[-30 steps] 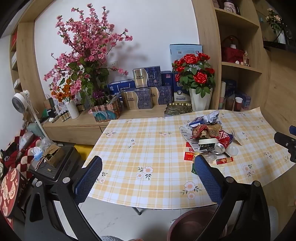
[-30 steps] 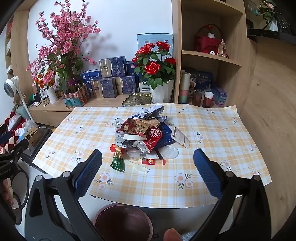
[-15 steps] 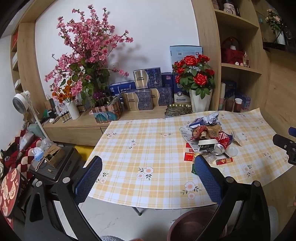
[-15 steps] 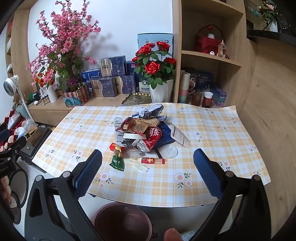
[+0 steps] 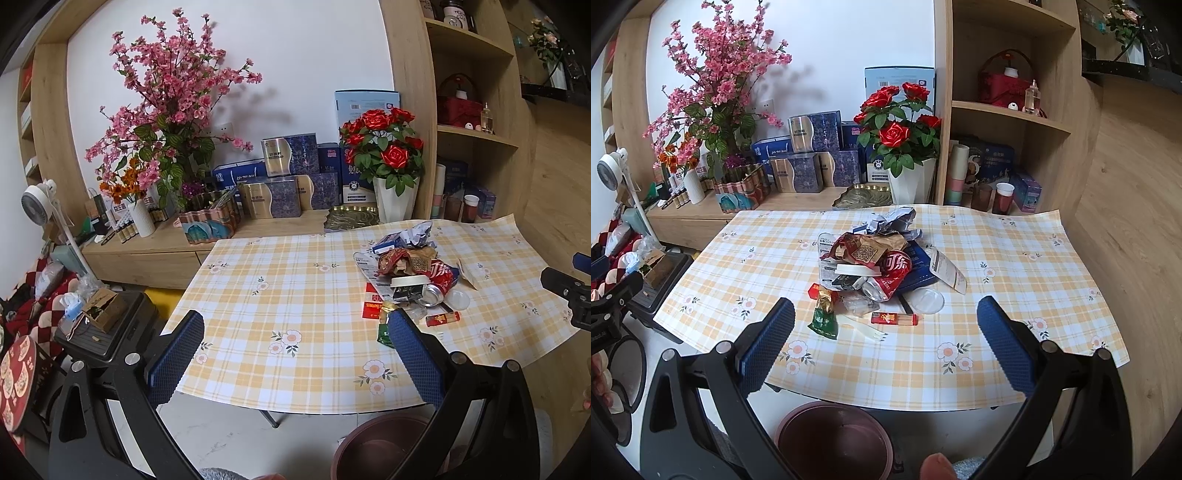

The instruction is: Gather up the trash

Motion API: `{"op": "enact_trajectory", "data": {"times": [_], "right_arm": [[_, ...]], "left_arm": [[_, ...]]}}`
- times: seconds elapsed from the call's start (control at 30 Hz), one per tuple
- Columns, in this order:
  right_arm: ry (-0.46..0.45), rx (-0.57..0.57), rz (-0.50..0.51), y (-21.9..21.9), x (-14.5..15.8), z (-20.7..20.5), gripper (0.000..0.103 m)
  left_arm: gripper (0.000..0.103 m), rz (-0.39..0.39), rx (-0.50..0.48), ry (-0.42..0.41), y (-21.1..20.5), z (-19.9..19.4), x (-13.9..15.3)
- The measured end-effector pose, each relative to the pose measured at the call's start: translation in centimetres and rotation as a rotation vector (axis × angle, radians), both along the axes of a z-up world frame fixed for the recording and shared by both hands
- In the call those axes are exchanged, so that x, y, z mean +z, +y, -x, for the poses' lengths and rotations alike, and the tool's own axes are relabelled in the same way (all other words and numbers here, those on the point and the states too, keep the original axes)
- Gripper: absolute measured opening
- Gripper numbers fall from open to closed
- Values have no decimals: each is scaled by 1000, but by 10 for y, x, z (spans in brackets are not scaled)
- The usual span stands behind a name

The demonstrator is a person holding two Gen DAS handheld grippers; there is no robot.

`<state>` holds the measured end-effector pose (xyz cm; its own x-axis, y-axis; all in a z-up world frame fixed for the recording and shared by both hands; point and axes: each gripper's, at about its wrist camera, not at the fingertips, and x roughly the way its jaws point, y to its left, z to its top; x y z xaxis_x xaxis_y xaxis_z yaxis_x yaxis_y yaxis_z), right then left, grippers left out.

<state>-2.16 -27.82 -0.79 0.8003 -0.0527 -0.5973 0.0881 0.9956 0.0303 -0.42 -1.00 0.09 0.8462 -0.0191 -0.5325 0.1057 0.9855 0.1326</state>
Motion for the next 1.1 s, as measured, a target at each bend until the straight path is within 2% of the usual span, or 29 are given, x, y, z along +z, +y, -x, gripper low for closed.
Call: {"op": "enact_trajectory", "data": {"times": [1.1], "right_arm": [[-2, -2, 8, 0, 3, 4, 97]], "left_arm": [[98, 1, 0, -7, -3, 2, 2]]}}
